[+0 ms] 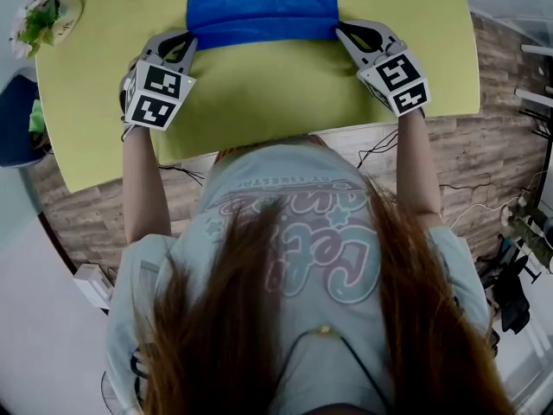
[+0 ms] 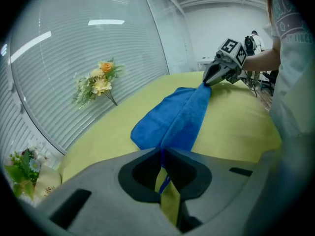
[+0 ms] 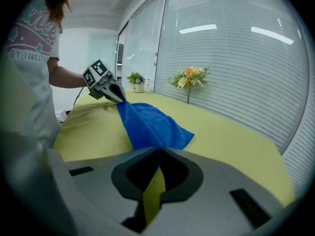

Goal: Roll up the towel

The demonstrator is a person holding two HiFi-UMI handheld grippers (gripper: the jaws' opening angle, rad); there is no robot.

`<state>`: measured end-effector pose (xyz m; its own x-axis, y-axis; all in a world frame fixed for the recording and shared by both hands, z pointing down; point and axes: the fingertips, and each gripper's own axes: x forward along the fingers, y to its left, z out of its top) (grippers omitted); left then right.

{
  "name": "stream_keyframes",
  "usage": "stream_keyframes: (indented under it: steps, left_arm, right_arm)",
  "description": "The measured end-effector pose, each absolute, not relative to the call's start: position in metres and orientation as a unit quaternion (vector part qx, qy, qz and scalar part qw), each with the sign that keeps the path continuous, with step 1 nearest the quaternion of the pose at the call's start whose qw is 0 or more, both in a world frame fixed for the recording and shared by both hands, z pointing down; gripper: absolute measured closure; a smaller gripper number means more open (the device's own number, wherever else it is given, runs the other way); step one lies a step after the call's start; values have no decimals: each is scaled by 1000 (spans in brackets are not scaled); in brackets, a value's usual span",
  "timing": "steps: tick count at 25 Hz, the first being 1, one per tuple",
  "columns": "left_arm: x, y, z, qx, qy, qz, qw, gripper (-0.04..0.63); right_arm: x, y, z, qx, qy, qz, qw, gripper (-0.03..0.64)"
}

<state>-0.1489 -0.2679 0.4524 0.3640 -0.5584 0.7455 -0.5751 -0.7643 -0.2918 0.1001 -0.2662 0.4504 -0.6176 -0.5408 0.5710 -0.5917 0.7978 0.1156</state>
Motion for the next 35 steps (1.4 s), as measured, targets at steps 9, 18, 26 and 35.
stream_keyframes:
  steps: [9, 18, 26, 35]
  left_arm:
    - [-154, -282, 458, 810, -359, 464, -5, 566]
    - [-155, -292, 451, 786, -382, 484, -51, 477]
    - [-167, -299, 440, 784, -411, 463, -45, 380]
    - [-181, -302, 430, 775, -438, 452, -60, 380]
  right_arm:
    - [96, -291, 455, 345, -876, 37, 336, 598]
    - [102, -301, 457, 382, -858, 11, 343, 568]
    - [111, -301, 448, 405, -853, 4, 329, 485]
    - [119, -291, 444, 412, -856, -3, 313, 485]
